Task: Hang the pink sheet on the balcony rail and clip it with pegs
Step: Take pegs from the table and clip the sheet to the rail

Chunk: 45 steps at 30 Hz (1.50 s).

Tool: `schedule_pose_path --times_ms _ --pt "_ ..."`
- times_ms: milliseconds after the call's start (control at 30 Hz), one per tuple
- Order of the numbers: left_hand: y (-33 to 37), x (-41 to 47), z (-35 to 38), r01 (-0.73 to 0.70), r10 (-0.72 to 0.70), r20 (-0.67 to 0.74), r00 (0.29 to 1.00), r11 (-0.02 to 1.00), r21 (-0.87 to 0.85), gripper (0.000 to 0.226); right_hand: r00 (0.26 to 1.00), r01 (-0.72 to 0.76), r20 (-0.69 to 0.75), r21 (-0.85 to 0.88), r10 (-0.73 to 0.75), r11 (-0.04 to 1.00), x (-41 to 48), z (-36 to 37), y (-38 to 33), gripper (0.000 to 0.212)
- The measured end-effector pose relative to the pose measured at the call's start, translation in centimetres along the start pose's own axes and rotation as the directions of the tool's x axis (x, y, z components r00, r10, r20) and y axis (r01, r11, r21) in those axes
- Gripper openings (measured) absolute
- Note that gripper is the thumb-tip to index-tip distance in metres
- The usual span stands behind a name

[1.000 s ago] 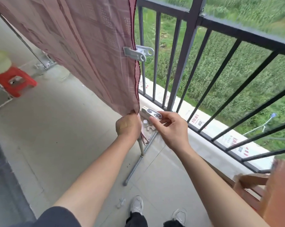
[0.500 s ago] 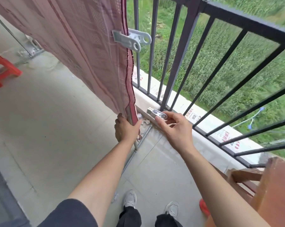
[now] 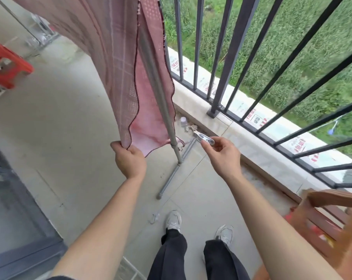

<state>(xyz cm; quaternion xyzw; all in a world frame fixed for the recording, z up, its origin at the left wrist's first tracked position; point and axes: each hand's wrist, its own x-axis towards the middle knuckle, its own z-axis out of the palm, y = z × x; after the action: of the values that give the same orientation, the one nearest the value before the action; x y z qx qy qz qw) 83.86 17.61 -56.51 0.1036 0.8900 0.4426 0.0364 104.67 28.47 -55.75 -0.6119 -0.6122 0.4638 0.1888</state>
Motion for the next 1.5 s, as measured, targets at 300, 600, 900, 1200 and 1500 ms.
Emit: schedule_pose_path --times_ms 300,600,900,1200,1500 --pt "2.3 -1.1 3.6 -0.222 0.087 0.402 0.911 0.927 0.302 0.05 0.998 -0.065 0.015 -0.015 0.066 0.998 -0.3 -1.0 1.1 0.038" --pt "3.8 -3.4 6.5 -0.286 0.092 0.535 0.84 0.912 0.292 0.03 0.99 -0.132 0.092 0.298 0.11 0.945 0.5 -1.8 -1.7 0.031" --pt "5.6 -3.8 6.2 -0.327 0.261 0.355 0.898 0.934 0.14 0.018 0.984 -0.15 0.16 0.536 0.075 0.83 1.4 0.6 -6.7 0.041" --pt "5.0 -5.2 6.5 -0.418 0.39 0.251 0.886 0.906 0.067 0.021 0.978 -0.207 0.094 0.495 0.185 0.844 1.1 -1.8 -2.9 0.041" --pt "4.6 -5.0 7.6 -0.437 0.387 0.252 0.887 0.879 0.191 0.038 0.973 -0.231 0.1 0.451 0.209 0.862 0.5 -2.0 -1.8 0.034"
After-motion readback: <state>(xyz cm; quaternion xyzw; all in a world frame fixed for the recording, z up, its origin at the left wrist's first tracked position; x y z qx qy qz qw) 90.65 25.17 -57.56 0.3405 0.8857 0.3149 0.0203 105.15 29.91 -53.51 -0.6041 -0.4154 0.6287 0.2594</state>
